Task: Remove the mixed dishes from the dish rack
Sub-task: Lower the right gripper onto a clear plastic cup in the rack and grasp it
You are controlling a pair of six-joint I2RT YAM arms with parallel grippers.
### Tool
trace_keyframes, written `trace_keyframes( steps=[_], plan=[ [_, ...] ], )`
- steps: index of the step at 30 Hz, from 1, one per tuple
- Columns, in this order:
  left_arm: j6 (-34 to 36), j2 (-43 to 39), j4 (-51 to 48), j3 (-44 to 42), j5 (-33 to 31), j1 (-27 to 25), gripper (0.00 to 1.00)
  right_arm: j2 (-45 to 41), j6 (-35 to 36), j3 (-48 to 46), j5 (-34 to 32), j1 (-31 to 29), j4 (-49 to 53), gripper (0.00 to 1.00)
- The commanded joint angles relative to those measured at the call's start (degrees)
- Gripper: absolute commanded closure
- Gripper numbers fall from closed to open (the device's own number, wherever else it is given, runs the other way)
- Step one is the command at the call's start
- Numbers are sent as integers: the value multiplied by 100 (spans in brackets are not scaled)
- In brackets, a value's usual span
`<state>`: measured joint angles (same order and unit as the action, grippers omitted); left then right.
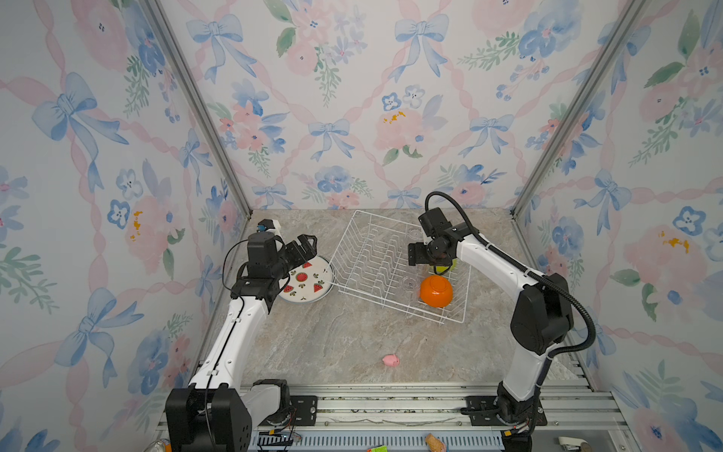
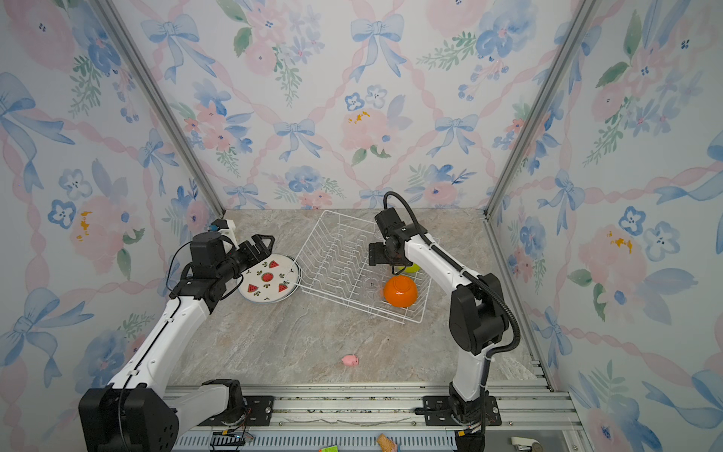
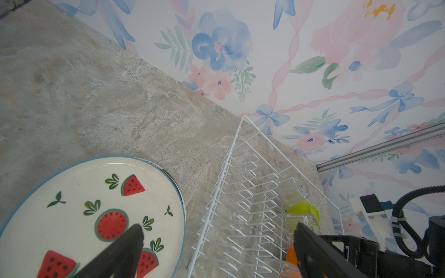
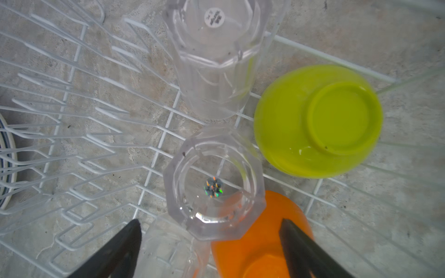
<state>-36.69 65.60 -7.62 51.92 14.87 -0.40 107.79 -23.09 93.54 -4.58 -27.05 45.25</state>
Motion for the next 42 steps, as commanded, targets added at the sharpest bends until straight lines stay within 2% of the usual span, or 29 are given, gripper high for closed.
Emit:
trace_keyframes(
  steps=[1, 6, 15, 29, 33, 36, 42],
  plan=[
    [-59, -54, 86, -92, 60, -21, 2, 267, 24, 286, -96, -12, 144, 12],
    [-55, -48, 94, -94, 26, -20, 2, 470, 58, 504, -198, -79, 263, 19],
    [-76, 40, 86, -68, 25, -12, 2, 641, 129, 625, -310, -144, 334, 24],
    [-79, -22, 76, -103, 0, -12, 2, 908, 160, 801, -274, -179, 437, 24],
    [-78, -25, 82, -112, -14, -12, 2, 996, 206, 908, -254, -196, 510, 29],
    [-89, -36, 82, -116, -10, -12, 2, 999, 215, 927, -253, -205, 501, 38],
    [-107, -10, 84, -130, -46, -12, 2, 933, 211, 936, -289, -206, 528, 45]
  ],
)
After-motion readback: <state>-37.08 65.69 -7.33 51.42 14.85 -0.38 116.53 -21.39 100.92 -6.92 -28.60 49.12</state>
